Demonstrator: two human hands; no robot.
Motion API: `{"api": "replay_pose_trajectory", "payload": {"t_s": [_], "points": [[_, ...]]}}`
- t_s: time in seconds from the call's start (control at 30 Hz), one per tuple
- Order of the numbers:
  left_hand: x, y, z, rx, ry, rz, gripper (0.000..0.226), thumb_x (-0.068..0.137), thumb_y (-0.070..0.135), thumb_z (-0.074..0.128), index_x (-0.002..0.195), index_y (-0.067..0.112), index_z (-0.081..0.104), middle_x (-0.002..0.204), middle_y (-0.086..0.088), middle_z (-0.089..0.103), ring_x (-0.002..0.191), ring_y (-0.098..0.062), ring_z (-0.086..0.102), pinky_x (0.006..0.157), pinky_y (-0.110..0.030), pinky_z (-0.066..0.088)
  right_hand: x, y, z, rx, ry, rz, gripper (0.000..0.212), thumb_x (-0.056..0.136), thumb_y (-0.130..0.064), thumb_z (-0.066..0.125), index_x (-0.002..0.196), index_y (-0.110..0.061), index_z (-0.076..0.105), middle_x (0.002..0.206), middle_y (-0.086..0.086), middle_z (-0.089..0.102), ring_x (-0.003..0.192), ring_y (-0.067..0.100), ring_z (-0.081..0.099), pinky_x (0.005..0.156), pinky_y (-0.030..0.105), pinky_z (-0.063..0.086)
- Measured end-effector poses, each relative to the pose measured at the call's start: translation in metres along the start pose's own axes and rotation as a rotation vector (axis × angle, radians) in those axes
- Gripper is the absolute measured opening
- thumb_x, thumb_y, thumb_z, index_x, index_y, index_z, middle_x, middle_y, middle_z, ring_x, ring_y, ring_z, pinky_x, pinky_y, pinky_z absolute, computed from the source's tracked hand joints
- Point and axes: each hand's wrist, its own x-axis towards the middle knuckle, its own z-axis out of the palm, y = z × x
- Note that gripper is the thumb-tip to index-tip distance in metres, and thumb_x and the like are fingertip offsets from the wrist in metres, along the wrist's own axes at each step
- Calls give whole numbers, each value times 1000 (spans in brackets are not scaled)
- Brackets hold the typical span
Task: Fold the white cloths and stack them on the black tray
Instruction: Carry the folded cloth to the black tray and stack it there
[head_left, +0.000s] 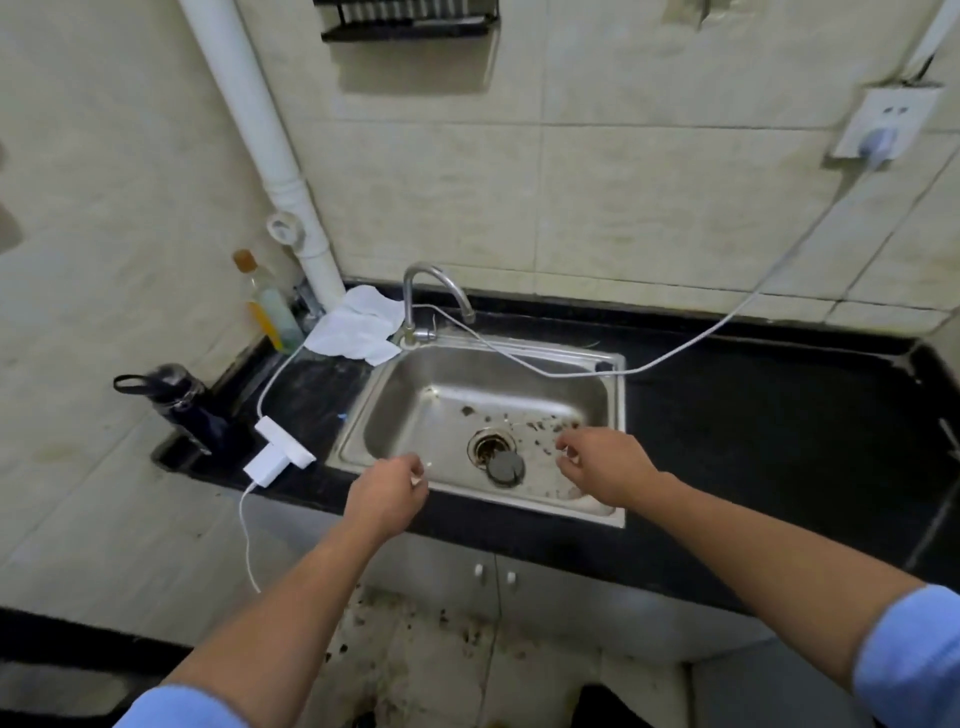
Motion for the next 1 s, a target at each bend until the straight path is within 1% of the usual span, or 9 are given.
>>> {"api": "replay_pose_trajectory", "payload": {"t_s": [0.1, 0.23, 0.3, 0.43, 0.63, 0.77, 0.9, 0.97, 1.0], "points": [[35, -8, 1, -11, -9, -16, 24, 86, 34, 54, 107, 23, 61, 99, -2, 68, 97, -25, 61, 76, -35, 48, 43, 5, -2, -7, -24, -45, 34, 94, -40, 47, 123, -25, 56, 120, -3, 63, 108, 18, 59, 84, 32, 48], [77, -24, -7, -20, 0, -61, 19, 85, 33, 53, 98, 21, 62, 93, -2, 69, 93, -27, 62, 73, -34, 48, 103, 6, -6, 5, -49, -85, 32, 94, -42, 46, 120, -27, 56, 118, -2, 63, 102, 19, 60, 82, 33, 48], [97, -29, -13, -24, -8, -87, 18, 85, 31, 54, 97, 20, 62, 91, -3, 69, 91, -28, 63, 72, -34, 49, 132, 5, -6, 18, -74, -104, 33, 93, -42, 45, 121, -28, 55, 120, -3, 62, 104, 19, 60, 83, 34, 48], [128, -40, -18, -40, -15, -139, 19, 86, 32, 56, 101, 21, 62, 95, -5, 68, 93, -29, 63, 73, -34, 50, 179, -2, 0, 33, -125, -173, 32, 94, -42, 45, 119, -27, 57, 119, -2, 63, 105, 19, 60, 85, 33, 49], [175, -77, -18, -44, -84, -190, 20, 87, 33, 55, 102, 23, 62, 98, -4, 69, 95, -27, 63, 77, -34, 52, 225, -30, 18, 25, -184, -217, 37, 97, -40, 45, 129, -25, 54, 128, -2, 58, 113, 17, 56, 89, 30, 43], [224, -113, -21, -51, -121, -144, 20, 88, 30, 56, 104, 19, 62, 96, -4, 67, 89, -25, 62, 71, -32, 49, 255, -46, 38, 11, -216, -129, 38, 96, -41, 45, 130, -26, 53, 129, -2, 58, 113, 19, 56, 89, 29, 44], [284, -149, -20, -45, -175, -63, 14, 87, 28, 54, 88, 14, 58, 85, -6, 62, 81, -27, 61, 66, -35, 50, 277, -63, 60, 18, -253, -2, 35, 95, -42, 47, 128, -29, 53, 126, -5, 59, 108, 16, 58, 87, 28, 44], [316, -163, -19, -86, -163, -56, 13, 87, 24, 54, 88, 12, 56, 91, -8, 57, 84, -29, 58, 69, -36, 48, 285, -71, 71, 32, -246, 40, 34, 95, -41, 47, 127, -30, 53, 125, -6, 60, 108, 15, 58, 86, 27, 43], [331, -169, -17, -115, -151, -50, 14, 87, 22, 55, 94, 10, 57, 98, -11, 55, 90, -31, 57, 72, -38, 47, 288, -75, 75, 33, -250, 59, 34, 95, -41, 47, 127, -30, 54, 124, -6, 60, 107, 15, 58, 86, 27, 43]]}}
